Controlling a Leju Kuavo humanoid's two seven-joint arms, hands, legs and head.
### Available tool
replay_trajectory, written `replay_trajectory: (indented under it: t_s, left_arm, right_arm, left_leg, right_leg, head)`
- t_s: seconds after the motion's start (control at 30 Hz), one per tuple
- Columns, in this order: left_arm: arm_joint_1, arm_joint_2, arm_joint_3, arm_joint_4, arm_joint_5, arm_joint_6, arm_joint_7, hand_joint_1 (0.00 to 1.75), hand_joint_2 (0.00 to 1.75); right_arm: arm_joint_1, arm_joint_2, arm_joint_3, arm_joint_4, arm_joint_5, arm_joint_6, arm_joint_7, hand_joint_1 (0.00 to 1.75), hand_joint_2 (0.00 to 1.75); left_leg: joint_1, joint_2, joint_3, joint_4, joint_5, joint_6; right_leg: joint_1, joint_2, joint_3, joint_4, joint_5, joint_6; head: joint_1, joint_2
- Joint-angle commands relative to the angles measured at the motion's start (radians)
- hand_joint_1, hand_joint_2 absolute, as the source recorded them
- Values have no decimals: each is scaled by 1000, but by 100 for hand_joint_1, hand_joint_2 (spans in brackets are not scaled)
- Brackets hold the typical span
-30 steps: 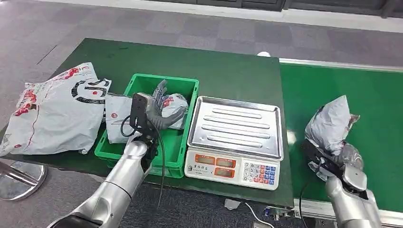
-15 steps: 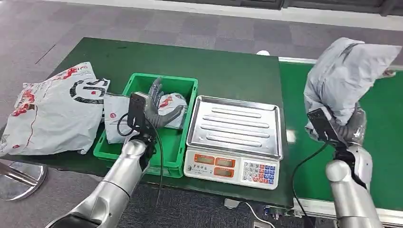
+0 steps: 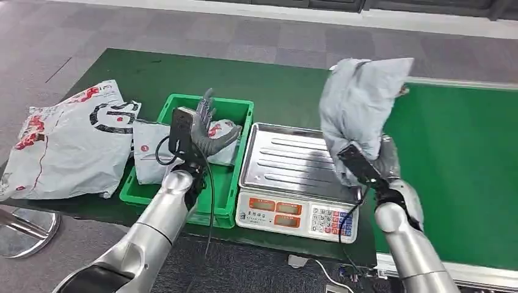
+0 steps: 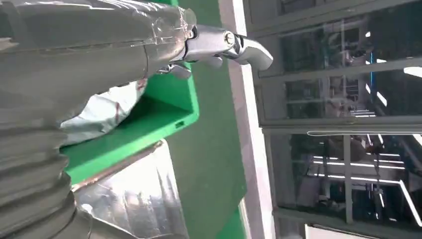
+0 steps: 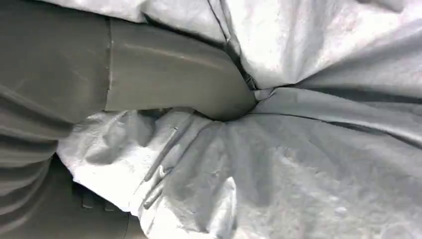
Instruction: Moved the parcel from conveyor to table for the left to box.
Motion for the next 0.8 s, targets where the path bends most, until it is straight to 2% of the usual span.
replay_trajectory:
  t_s: [0.03,0.23,0.4,0.43,0.47,0.57,0.6,0.67,0.73,0.8]
  left_arm:
    - [-63,17,-47,57,15,21,28,0,175]
    - [-47,13,-55,41,5,54,25,0,175]
    - [-50,4,-77,41,-14,86,24,0,175]
    - [-53,-1,-77,40,-14,92,23,0,175]
    - [-55,-5,-83,41,-18,99,20,0,175]
    - [-56,-9,-89,40,-17,106,19,0,175]
    - [-58,-10,-94,42,-18,110,18,0,175]
    - [-59,-12,-94,42,-19,111,18,0,175]
    - [-65,-15,-100,49,-15,117,14,0,175]
    - [-64,-17,-102,51,-2,114,4,0,175]
  right_arm:
    - [-195,139,183,383,-94,119,-7,175,175]
    - [-243,182,184,491,-107,119,-4,175,175]
    - [-287,233,198,597,-85,113,46,171,175]
    - [-287,242,198,603,-83,103,51,16,175]
    - [-286,248,197,615,-77,93,50,0,175]
    - [-273,252,191,619,-89,104,14,0,175]
    - [-264,252,181,608,-103,99,-26,0,175]
    - [-263,252,180,608,-103,100,-28,0,175]
    - [-245,257,154,570,-137,91,-106,0,175]
    - [-223,266,113,532,-221,156,-165,0,175]
  left_leg:
    - [0,6,3,-1,-1,1]
    - [1,5,3,-1,0,0]
    - [1,5,2,-1,0,0]
    - [1,4,1,0,0,0]
    - [1,4,2,-1,0,0]
    - [1,4,3,-2,1,0]
    - [1,2,2,-1,1,-1]
    - [1,2,2,-1,1,-1]
    - [1,3,3,-2,2,-1]
    - [1,2,3,-1,2,-1]
  right_leg:
    - [1,6,0,0,1,-4]
    - [1,5,0,1,1,-4]
    - [1,5,0,1,1,-3]
    - [1,4,-1,1,1,-2]
    - [1,4,-1,1,1,-3]
    - [2,4,1,0,1,-5]
    - [1,2,0,1,1,-4]
    - [1,2,0,1,1,-4]
    - [2,3,0,0,1,-5]
    - [2,2,0,1,1,-5]
  head:
    - [0,0]
    - [0,0]
    - [0,0]
    - [0,0]
    - [0,0]
    - [0,0]
    - [0,0]
    - [0,0]
    - [0,0]
    - [0,0]
